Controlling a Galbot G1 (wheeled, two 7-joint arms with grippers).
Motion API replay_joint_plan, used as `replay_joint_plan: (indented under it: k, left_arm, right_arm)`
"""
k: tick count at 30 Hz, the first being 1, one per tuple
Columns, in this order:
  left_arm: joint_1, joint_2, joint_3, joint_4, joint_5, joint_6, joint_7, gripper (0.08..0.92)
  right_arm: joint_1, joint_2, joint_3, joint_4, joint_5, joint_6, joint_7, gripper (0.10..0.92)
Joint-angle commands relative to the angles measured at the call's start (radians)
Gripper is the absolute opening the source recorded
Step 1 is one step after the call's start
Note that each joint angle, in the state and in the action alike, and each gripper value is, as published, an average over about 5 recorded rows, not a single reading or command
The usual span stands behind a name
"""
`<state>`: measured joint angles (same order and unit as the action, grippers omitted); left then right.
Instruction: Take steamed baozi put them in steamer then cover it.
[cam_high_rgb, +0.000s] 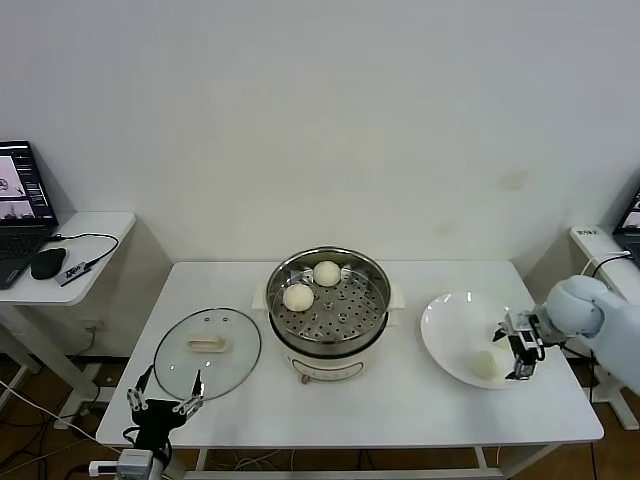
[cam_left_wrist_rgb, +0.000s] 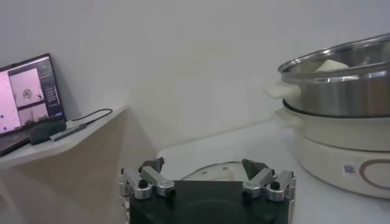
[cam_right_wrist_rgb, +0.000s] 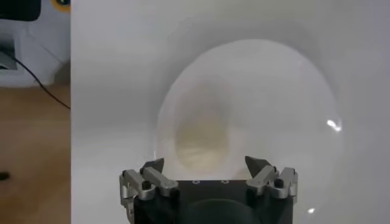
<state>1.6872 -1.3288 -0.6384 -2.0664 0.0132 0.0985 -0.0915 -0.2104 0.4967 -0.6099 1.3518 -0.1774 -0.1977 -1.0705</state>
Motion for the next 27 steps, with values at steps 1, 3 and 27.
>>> replay_joint_plan:
  k: [1, 3, 27]
  left_arm:
    - [-0.001, -0.001, -0.001, 0.003, 0.000, 0.000, 0.000, 0.823]
    - [-0.002, -0.002, -0.002, 0.005, 0.000, 0.000, 0.000, 0.823]
    - [-0.007, -0.004, -0.006, 0.015, -0.002, -0.002, -0.002, 0.823]
  right_arm:
    - [-0.059, 0.092, 0.050, -0.102, -0.040, 0.018, 0.013, 0.823]
    - [-0.053, 0.106, 0.047, -0.113, -0.040, 0.019, 0.014, 0.823]
    - [0.022, 0.074, 0.035, -0.101, -0.018, -0.001, -0.053, 0.589]
